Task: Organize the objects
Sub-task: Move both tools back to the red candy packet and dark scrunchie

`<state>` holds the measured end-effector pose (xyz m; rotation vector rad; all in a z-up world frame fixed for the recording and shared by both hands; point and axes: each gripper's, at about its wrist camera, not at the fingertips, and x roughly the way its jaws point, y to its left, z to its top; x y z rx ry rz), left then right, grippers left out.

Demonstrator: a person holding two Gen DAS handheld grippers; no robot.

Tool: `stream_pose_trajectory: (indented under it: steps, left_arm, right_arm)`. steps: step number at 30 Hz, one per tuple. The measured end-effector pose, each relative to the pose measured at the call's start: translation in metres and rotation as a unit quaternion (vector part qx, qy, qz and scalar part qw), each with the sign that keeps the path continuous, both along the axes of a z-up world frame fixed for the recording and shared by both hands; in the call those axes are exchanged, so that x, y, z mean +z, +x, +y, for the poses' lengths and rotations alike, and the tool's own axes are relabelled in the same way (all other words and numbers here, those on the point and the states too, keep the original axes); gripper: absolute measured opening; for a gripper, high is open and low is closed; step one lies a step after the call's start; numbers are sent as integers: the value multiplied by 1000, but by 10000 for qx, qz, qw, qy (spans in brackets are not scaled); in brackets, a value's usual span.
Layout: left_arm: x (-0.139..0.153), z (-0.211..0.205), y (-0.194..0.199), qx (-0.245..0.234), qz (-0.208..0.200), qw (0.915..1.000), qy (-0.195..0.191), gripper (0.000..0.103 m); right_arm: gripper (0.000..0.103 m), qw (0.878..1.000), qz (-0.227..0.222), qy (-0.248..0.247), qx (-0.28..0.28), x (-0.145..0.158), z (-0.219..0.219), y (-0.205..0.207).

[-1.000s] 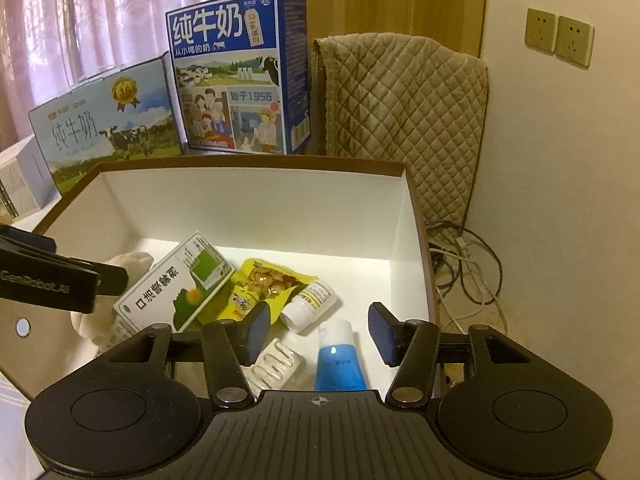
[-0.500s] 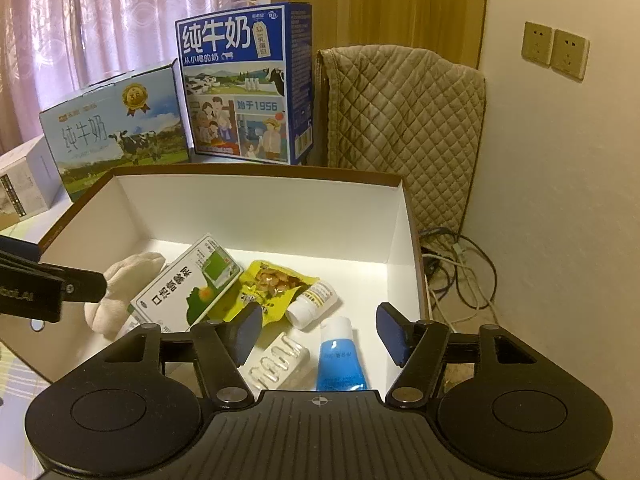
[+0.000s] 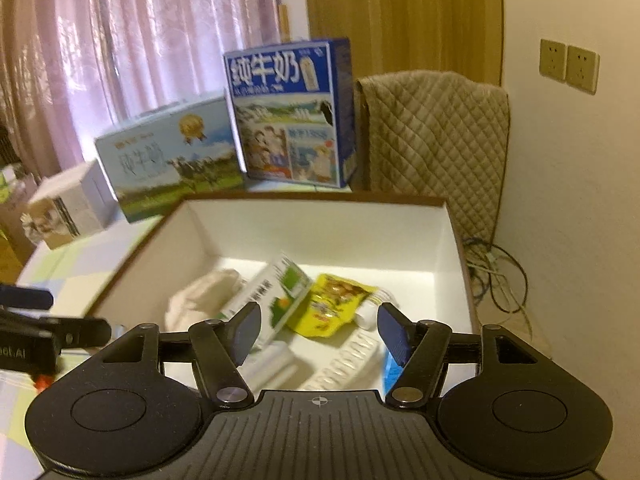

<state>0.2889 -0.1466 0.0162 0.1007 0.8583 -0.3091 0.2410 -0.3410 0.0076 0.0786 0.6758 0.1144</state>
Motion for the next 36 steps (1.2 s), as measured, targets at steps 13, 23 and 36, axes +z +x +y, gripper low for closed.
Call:
stream_pose_trajectory:
  steps: [13, 23, 36]
  left_arm:
    - [19, 71, -60, 464, -225, 9979, -383, 94]
    - [-9, 111, -97, 865, -67, 9956, -359, 94]
    - [-41, 151, -115, 1364, 193, 9896, -407, 94]
  right_arm:
    - [66, 9985, -132, 406, 355, 10, 39, -50]
    - [68, 9955, 129, 336, 878, -12, 76, -72]
    - [69, 9875, 605, 465, 1381, -49, 104, -76]
